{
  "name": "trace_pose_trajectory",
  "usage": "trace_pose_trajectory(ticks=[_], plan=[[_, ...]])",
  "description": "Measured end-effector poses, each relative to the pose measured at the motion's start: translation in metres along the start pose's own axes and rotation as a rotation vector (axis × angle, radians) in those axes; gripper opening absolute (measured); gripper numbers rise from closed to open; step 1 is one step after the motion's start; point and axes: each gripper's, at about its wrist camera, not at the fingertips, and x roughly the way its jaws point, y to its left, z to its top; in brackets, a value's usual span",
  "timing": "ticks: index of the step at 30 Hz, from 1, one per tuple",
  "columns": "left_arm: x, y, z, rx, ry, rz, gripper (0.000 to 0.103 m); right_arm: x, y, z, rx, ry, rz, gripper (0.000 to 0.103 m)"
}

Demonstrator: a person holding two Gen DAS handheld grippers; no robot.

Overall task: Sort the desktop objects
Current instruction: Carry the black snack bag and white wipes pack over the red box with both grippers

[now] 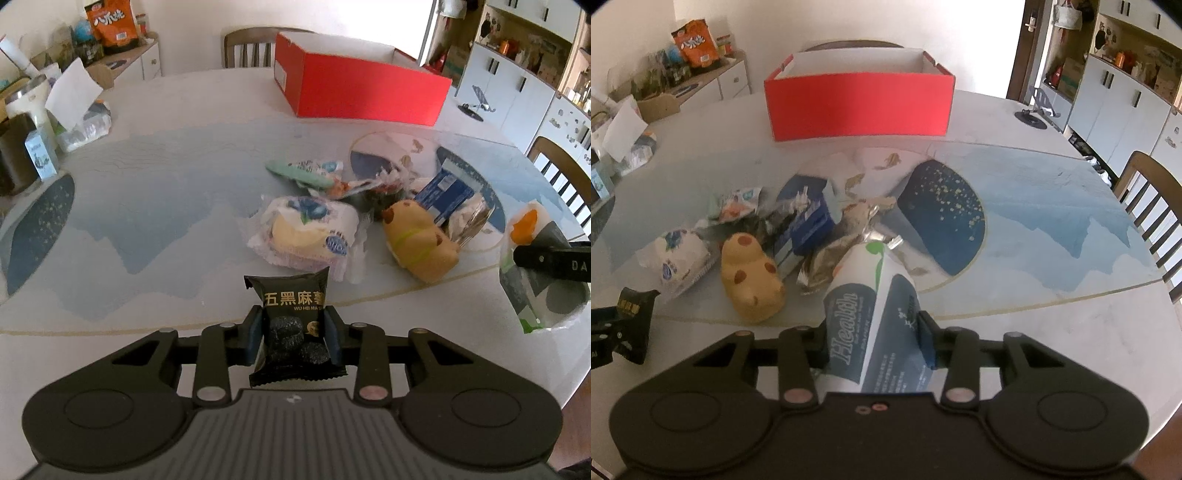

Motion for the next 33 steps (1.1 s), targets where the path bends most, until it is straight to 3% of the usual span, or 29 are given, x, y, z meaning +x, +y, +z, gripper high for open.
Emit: trace_pose_trajectory(ticks=[16, 33], plan=[[-0.032, -0.010, 0.053, 0.004, -0.075, -0.001, 0.033, -0.024, -0.010, 0.045, 0.008, -0.065, 0.065, 0.043], [-0.024, -0.040, 0.123, 0.034, -0.128, -0.027, 0.033, -0.017, -0.032, 0.101, 0.037, -0.111, 0.133, 0.043]])
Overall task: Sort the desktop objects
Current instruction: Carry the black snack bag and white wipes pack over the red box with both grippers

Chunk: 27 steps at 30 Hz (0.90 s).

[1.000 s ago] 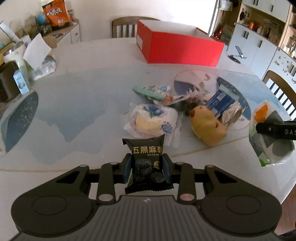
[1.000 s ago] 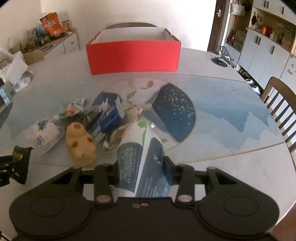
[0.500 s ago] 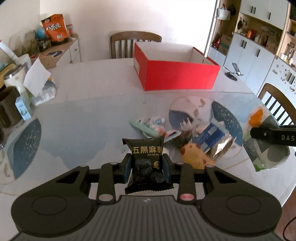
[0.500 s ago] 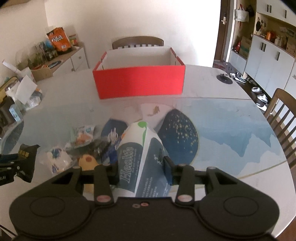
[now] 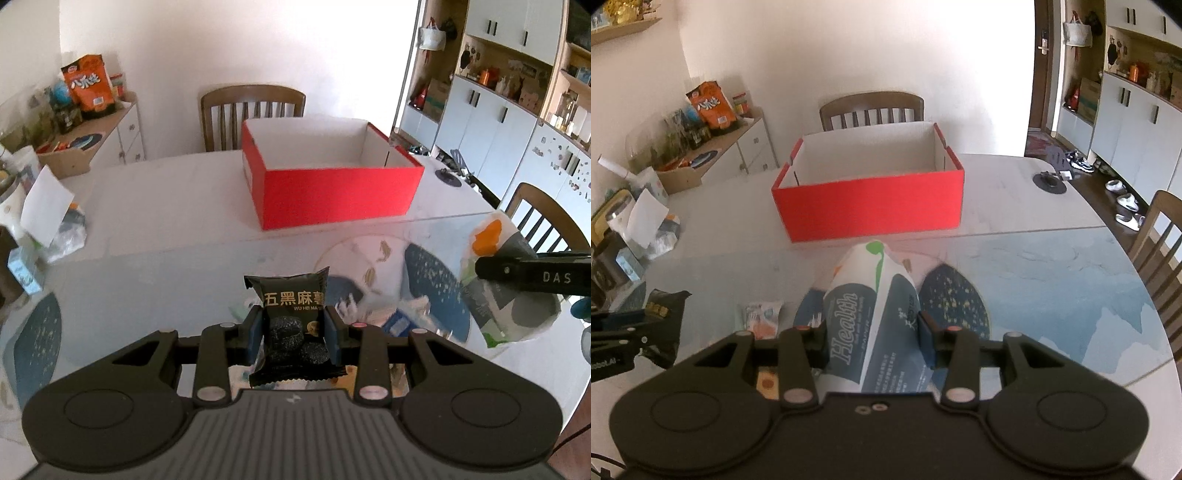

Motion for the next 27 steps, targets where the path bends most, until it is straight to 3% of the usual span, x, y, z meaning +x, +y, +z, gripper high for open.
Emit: trace_pose_trajectory(ticks=[27], plan=[[0.045, -0.044, 0.097, -0.019, -0.022, 0.040, 0.033, 0.037, -0.042, 0.108, -0.001, -0.012, 0.152, 0.043]])
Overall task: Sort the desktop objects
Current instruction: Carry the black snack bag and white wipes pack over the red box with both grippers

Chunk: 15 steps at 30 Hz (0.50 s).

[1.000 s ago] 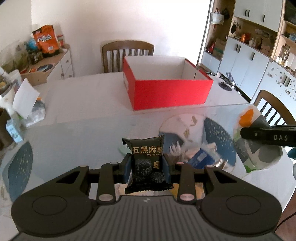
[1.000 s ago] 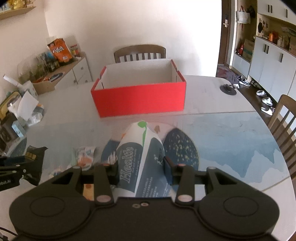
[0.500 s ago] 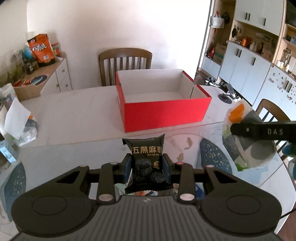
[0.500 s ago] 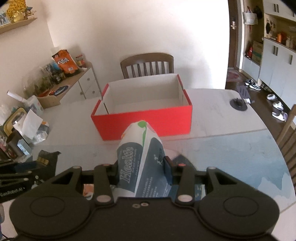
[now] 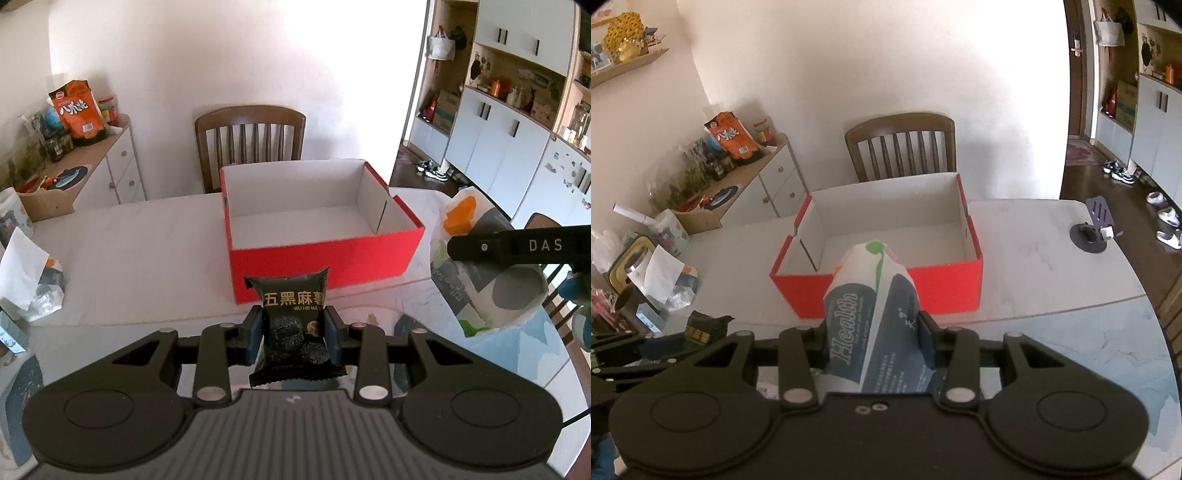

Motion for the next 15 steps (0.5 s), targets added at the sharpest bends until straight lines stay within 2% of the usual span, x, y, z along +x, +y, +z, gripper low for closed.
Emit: trace_pose_trajectory(ticks=[9, 15], plan=[[0.027, -0.005, 0.027, -0.018, 0.006, 0.039, 0.033, 0.023, -0.016, 0.034, 0.006, 0.010, 0.038, 0.043], [0.045, -0.003, 0.042, -0.007, 0.007, 0.073, 0.033, 0.045, -0.011, 0.053, -0.002, 0.020, 0.063, 0.042]])
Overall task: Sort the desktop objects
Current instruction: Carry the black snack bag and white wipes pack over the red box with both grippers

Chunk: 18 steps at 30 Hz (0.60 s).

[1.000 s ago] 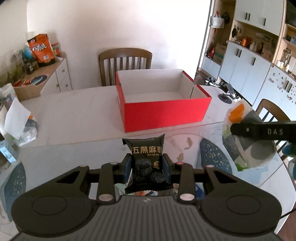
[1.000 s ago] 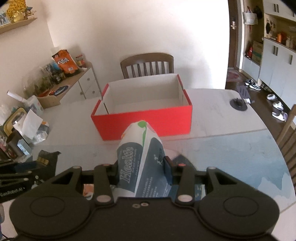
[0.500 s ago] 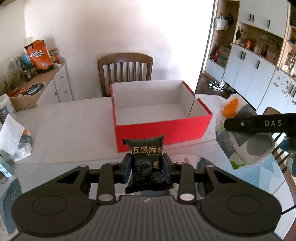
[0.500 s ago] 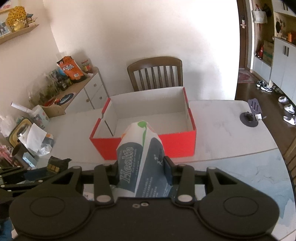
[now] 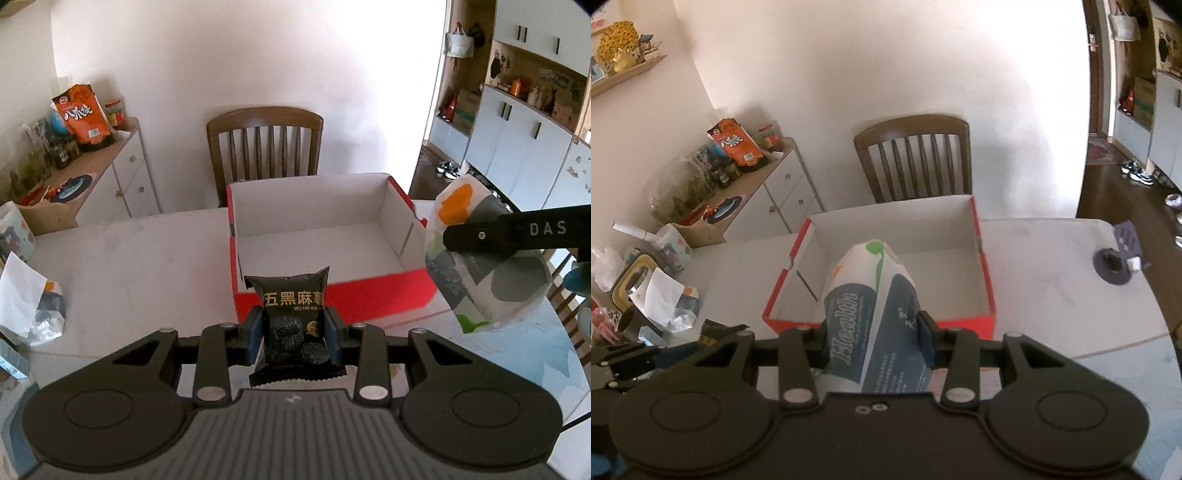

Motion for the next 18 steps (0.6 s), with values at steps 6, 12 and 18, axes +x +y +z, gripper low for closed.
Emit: trace_pose_trajectory(ticks=[6, 12, 18], plan=[[0.014, 0.006, 0.013, -0.007, 0.008, 0.010, 0.033, 0.017, 0.000, 0.016, -0.023, 0.004, 0.023, 0.042], [0.030, 0.011, 0.032, -0.019, 0.008, -0.009, 0.033, 0.031, -0.009, 0.037, -0.018, -0.005, 0.020, 0.042], [0.052, 0.010, 0.052, -0.016, 0.018, -0.030, 0.033, 0.049, -0.016, 0.049, -0.012, 0.003, -0.004, 0.042]])
